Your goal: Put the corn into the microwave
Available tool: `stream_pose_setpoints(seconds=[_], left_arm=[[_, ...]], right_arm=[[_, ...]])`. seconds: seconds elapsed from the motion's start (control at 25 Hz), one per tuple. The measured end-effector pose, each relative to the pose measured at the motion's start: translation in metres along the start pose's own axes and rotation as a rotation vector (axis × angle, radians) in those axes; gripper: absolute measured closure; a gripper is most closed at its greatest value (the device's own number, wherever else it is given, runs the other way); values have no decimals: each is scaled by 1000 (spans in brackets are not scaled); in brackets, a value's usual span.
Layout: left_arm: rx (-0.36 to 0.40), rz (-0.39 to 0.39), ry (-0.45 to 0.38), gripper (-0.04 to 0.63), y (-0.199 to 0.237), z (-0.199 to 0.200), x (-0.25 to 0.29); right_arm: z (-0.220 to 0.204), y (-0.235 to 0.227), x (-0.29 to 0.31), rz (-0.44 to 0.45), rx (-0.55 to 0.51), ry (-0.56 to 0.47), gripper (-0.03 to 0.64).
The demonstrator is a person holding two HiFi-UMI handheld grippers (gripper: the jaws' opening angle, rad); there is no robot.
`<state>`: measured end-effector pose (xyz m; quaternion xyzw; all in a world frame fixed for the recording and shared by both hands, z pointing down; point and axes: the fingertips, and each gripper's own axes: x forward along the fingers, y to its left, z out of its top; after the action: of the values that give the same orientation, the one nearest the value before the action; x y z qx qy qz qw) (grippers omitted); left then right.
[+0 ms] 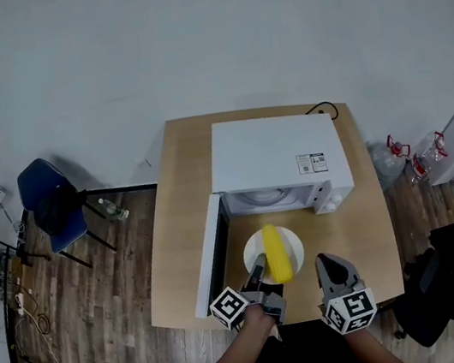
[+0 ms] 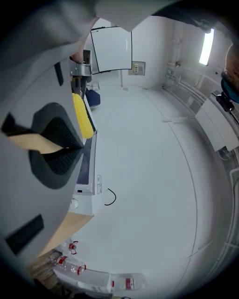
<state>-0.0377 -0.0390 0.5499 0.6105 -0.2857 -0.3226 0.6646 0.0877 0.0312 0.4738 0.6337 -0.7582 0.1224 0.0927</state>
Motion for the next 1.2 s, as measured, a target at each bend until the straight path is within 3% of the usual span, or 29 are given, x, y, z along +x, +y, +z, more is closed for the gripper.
stream_pose_setpoints(seconds=[0.16,0.4,0.6,0.84,1.04,1.2], left_arm=[[-18,29,-13,577,15,8,23],[-20,72,-52,577,45,20,48],[-2,49,-78,577,60,35,79],[-33,8,-135,577,81,51,107],[-60,-10,-153,577,108,56,123],[-30,-32,-148,577,114,62,137]], right_arm=[[7,-22,28,-7,-22,13,557],[1,-44,58,21,25,47,558],[4,-51,88,75,16,57,557],[-7,-59,114,84,40,120,557],[-6,-58,123,132,58,104,557],[-11,-63,137,119,36,123,557]])
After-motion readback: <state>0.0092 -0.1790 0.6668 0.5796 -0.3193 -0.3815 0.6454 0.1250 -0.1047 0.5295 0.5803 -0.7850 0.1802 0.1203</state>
